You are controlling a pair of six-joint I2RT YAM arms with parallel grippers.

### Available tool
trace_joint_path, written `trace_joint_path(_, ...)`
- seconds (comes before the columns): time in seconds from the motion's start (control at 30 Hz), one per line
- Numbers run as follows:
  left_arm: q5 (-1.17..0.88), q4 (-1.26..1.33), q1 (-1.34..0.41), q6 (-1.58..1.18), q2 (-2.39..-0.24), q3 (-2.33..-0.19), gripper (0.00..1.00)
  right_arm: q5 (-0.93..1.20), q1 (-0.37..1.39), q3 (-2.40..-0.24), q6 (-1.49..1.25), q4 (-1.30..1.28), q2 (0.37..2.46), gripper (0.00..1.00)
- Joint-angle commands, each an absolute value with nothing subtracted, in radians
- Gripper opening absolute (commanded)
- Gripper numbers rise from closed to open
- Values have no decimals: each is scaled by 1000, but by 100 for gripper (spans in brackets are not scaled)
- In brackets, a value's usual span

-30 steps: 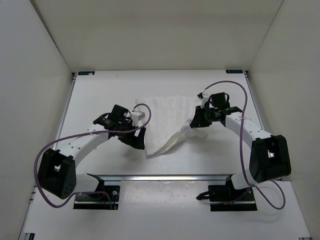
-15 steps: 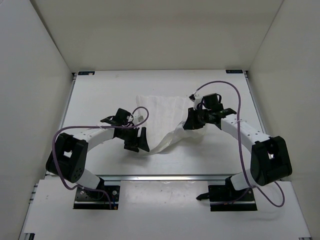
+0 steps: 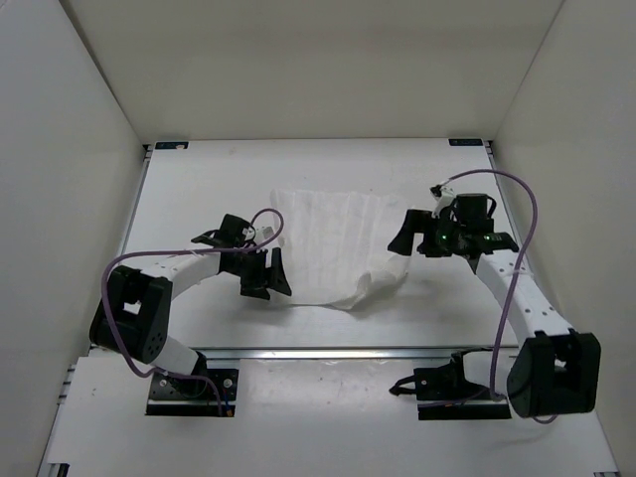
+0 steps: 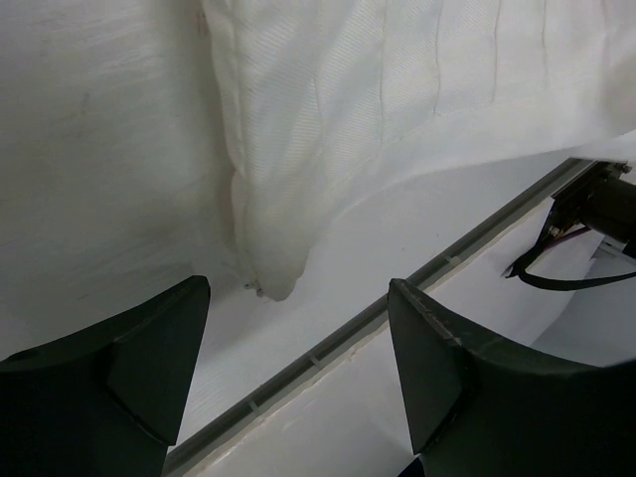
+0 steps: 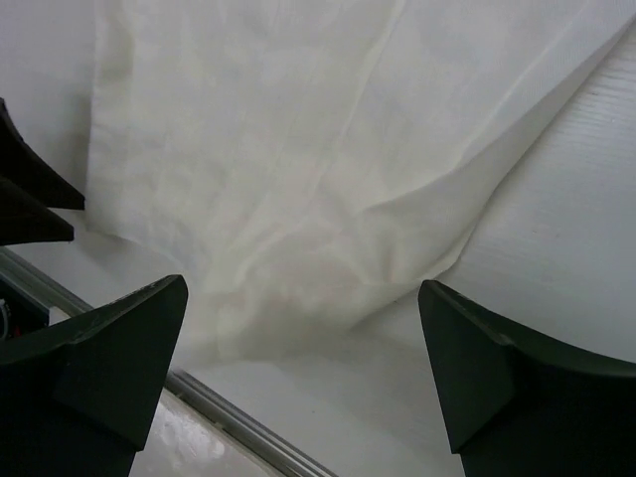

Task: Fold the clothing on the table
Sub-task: Flatten the skirt out, then fold the skirt

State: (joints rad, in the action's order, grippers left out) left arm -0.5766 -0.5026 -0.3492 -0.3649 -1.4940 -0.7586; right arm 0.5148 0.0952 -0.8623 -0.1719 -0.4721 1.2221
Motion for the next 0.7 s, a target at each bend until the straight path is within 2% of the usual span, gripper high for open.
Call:
trace_joint_path(0.0, -589, -508, -333, -328, -1448, -785, 82, 569, 92, -816, -244, -426, 1120, 99)
trace_joint_path(0.2, -563, -514, -337, -327, -1457, -798, 84, 640, 121, -761, -475, -428, 1117, 99)
trace_joint_path(0.37, -548, -470, -316, -370, -1440, -793, 84, 560, 299, -680, -609, -459, 1111, 98)
trace_joint_path(0.5, -517, -452, -314, -380, -1453, -807, 84, 555, 305, -554, -675, -459, 1019, 80)
trace_joint_path(0.67, -505, -433, -336, -397, -1483, -831, 85, 468, 258, -497, -698, -580, 904, 76)
